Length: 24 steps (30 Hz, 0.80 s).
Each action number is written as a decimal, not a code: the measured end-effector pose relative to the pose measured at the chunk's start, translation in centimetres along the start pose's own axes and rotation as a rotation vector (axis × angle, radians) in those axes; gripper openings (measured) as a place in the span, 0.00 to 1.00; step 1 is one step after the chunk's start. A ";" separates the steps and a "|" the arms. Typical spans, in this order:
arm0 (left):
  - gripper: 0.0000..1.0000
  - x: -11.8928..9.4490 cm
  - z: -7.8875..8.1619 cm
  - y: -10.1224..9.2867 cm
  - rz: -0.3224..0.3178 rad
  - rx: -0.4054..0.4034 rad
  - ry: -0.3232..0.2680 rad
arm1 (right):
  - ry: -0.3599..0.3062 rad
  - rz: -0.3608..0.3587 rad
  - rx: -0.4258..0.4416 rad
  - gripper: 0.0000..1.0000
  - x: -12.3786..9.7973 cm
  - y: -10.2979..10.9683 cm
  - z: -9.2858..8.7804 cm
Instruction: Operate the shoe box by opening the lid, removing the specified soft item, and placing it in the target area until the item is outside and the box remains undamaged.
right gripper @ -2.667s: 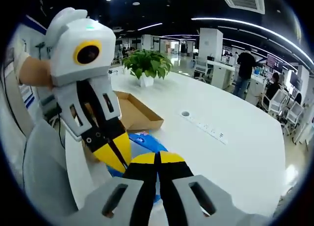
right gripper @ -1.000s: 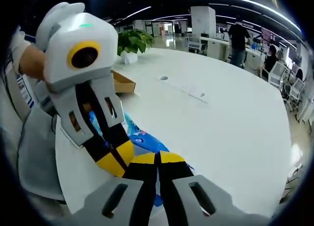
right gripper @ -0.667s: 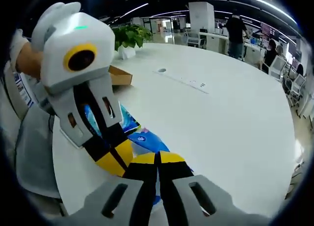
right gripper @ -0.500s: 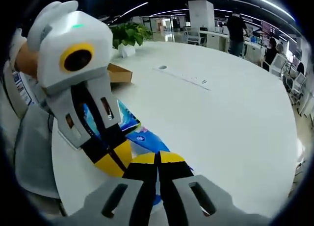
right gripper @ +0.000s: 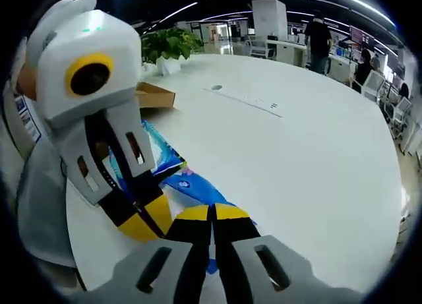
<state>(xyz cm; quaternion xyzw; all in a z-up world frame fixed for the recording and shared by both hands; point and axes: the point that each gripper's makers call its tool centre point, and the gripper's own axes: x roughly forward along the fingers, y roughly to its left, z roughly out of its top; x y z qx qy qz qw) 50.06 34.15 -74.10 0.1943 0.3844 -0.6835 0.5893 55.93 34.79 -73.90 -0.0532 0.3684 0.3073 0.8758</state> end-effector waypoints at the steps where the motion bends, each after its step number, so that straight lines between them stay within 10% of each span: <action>1: 0.00 0.0 0.0 0.0 0.001 0.000 -0.001 | -0.002 -0.001 0.002 0.00 0.0 0.0 0.0; 24: 0.00 0.0 -0.3 -0.5 0.021 0.039 0.011 | -0.002 -0.013 0.008 0.00 -0.3 0.2 -0.3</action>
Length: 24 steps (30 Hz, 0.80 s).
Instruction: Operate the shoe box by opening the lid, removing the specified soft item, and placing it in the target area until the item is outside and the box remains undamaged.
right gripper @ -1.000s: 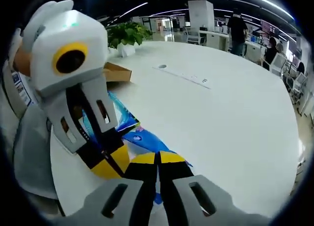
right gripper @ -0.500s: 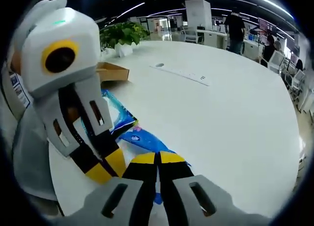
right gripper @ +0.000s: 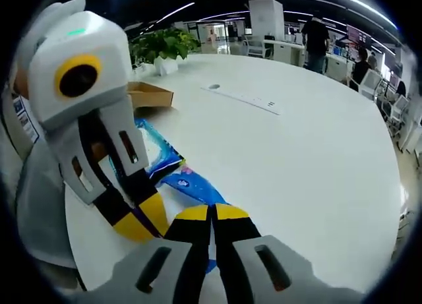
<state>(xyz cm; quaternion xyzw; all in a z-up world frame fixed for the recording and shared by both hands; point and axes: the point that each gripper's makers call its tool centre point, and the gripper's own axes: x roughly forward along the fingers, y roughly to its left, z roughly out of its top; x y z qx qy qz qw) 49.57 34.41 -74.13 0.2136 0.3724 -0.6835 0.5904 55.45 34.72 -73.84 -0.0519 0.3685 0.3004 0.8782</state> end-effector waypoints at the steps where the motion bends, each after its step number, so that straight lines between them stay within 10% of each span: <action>1: 0.00 0.0 0.0 0.0 0.000 0.000 0.000 | -0.001 -0.001 0.000 0.00 0.0 0.0 0.0; 24: 0.08 -0.8 0.4 -0.2 0.019 0.035 -0.002 | 0.006 -0.017 -0.017 0.08 -1.0 0.2 0.2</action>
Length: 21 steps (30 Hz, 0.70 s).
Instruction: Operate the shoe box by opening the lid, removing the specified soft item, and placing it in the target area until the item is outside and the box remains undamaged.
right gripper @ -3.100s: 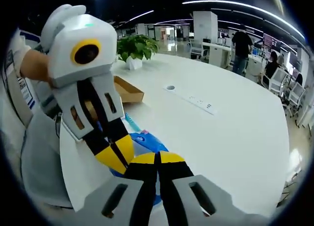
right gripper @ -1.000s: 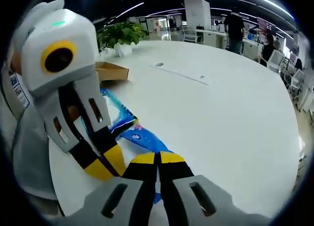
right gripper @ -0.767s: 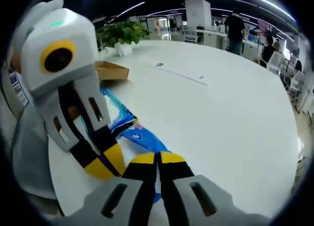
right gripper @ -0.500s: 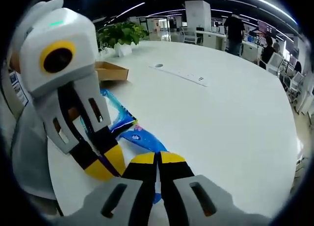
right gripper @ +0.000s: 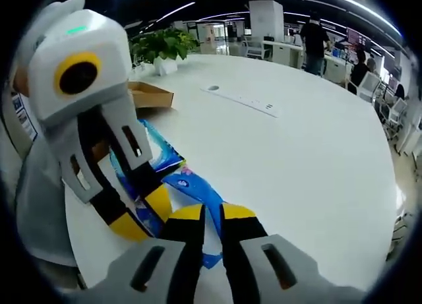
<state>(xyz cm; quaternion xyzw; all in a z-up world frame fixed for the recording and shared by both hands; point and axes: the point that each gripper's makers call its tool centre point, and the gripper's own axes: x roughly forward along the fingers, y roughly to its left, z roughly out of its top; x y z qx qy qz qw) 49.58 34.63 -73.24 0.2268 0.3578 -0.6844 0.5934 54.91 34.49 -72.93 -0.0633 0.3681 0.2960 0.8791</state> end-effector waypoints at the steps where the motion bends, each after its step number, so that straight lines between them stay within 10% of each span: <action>1: 0.08 -0.1 0.0 0.0 0.003 0.003 0.001 | 0.000 0.000 -0.002 0.09 -0.1 0.1 0.1; 21: 0.16 -4.1 -0.9 0.2 0.041 0.015 -0.016 | 0.037 -0.010 -0.031 0.21 -2.1 1.9 0.7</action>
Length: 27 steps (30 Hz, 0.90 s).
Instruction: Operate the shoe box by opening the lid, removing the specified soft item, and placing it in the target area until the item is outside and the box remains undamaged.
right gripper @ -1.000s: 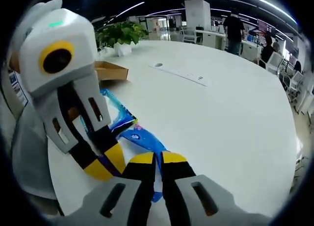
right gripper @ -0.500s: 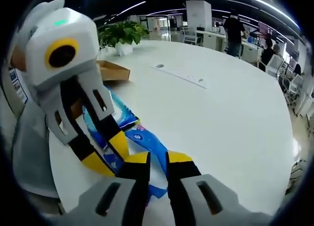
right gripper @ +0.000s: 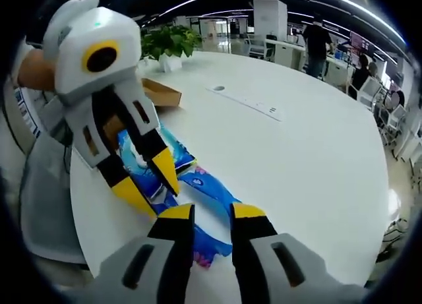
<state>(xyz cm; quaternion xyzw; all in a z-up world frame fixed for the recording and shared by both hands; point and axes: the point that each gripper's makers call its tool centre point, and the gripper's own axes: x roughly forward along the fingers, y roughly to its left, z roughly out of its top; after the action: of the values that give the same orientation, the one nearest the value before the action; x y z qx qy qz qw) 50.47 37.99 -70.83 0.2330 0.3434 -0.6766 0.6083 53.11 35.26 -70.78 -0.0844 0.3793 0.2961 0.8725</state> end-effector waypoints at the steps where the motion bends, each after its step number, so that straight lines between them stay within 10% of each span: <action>1: 0.17 -0.4 0.0 0.0 0.002 -0.003 -0.005 | 0.003 0.003 -0.002 0.21 -0.1 0.2 0.0; 27: 0.46 -11.2 -3.0 -1.4 0.094 -0.065 -0.146 | 0.021 -0.002 -0.134 0.54 -1.4 7.1 3.5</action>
<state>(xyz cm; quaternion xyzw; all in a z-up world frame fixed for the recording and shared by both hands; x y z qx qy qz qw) 50.52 47.66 -64.31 0.1790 0.3085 -0.6511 0.6700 50.38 41.67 -66.87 -0.1461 0.3677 0.3190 0.8612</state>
